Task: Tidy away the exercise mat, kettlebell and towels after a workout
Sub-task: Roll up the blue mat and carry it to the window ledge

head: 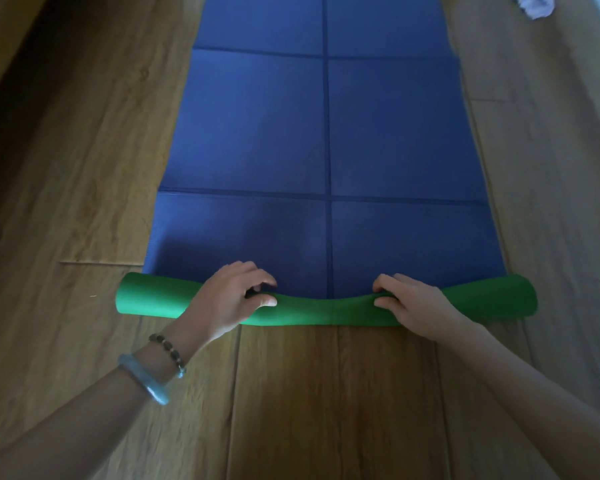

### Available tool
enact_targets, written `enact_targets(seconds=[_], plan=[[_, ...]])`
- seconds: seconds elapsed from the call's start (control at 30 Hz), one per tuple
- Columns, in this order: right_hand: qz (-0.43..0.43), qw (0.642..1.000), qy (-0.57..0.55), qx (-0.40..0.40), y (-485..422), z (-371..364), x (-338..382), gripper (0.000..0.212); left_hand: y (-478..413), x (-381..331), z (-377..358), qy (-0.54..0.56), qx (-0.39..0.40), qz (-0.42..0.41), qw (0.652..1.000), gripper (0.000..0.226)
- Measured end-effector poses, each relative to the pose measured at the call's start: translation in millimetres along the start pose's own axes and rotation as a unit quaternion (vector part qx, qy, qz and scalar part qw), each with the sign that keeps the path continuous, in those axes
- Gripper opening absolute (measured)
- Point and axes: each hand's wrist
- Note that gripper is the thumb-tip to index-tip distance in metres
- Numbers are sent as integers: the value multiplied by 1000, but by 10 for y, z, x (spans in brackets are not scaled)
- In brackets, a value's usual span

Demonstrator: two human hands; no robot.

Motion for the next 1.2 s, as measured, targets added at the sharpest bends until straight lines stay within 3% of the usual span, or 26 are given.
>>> enact_targets(seconds=[0.1, 0.2, 0.3, 0.4, 0.47, 0.67, 0.9, 1.07, 1.2], plan=[[-28, 997, -1, 67, -156, 34, -9, 14, 178, 19, -19, -118, -65, -138, 981, 38], [-42, 997, -6, 66, -169, 31, -13, 12, 340, 59, -68, -187, -70, -172, 965, 56], [-52, 997, -23, -51, -47, -36, -5, 16, 330, 58, -129, -210, -62, -156, 963, 54], [16, 976, 44, -214, 87, -146, -44, 26, 205, 72, -122, -208, -44, -153, 965, 52], [38, 966, 82, -243, 173, -179, -90, 36, 129, 76, -100, -210, -31, -141, 967, 55], [36, 980, 153, -123, 372, -198, -167, 71, 118, 25, -136, -247, -44, -115, 961, 57], [26, 991, 110, -77, 158, 102, -116, 60, 57, 20, -63, -256, -31, -89, 962, 59], [37, 993, 87, -65, 226, -3, 39, 54, 174, 145, 82, -222, 20, -75, 972, 42], [22, 997, 67, 8, 240, -76, 163, 44, 361, 167, 146, -168, 48, -47, 983, 45]])
Point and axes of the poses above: each hand's wrist, its own y-axis away from the middle knuckle, its own z-axis out of the back of the hand, x = y × z, and after that the axes turned 11 degrees about -x, right-handed
